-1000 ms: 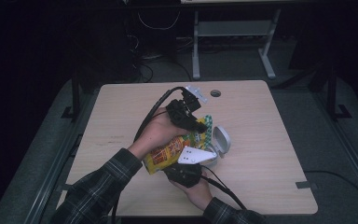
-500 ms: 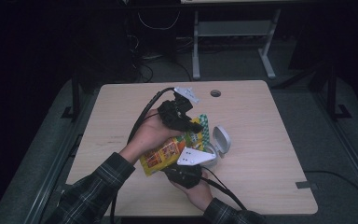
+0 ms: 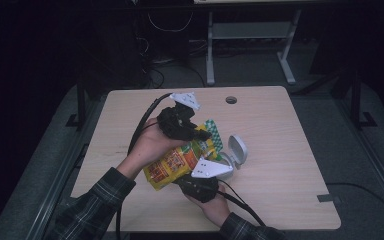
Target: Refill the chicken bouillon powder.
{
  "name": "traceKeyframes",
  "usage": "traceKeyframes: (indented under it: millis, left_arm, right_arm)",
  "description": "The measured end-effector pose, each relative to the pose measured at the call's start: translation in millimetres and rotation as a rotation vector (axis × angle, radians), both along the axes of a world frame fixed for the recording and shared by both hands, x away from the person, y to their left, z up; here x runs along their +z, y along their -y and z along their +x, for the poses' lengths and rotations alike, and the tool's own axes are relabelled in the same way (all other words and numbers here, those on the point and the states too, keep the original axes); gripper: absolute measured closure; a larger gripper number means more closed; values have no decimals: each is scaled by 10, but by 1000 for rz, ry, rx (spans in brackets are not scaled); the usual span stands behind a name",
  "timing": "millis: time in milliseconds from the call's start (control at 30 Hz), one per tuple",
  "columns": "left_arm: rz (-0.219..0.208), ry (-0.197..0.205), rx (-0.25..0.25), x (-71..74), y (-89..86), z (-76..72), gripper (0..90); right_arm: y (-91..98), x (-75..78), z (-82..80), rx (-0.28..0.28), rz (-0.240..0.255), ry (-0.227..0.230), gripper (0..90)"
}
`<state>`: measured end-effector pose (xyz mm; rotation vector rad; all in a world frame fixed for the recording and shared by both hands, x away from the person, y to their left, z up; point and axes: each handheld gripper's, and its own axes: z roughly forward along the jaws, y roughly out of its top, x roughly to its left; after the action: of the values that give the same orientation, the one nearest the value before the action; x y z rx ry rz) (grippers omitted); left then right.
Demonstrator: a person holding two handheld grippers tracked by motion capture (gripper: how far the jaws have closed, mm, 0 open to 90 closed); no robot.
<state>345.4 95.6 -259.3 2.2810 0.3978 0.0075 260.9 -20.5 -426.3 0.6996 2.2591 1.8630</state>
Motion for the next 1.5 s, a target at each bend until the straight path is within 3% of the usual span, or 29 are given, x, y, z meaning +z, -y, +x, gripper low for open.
traceKeyframes:
  millis: [533, 900, 1133, 1300, 1500]
  left_arm:
    - [-61, 13, 19, -28, -266, -32, 900]
    - [-101, 27, 40, -152, -394, -23, 900]
    - [-122, 56, 85, -297, -462, 88, 899]
    - [-163, 80, 120, -397, -507, 219, 899]
    - [-183, 91, 142, -525, -466, 381, 898]
  right_arm:
    - [213, -31, -24, -37, -39, -13, 900]
    - [435, -27, -83, -51, -60, -27, 900]
    - [624, -14, -101, -60, -64, -37, 900]
    - [744, 0, -114, -69, -64, -44, 900]
    - [847, -1, -115, -82, -71, -47, 900]
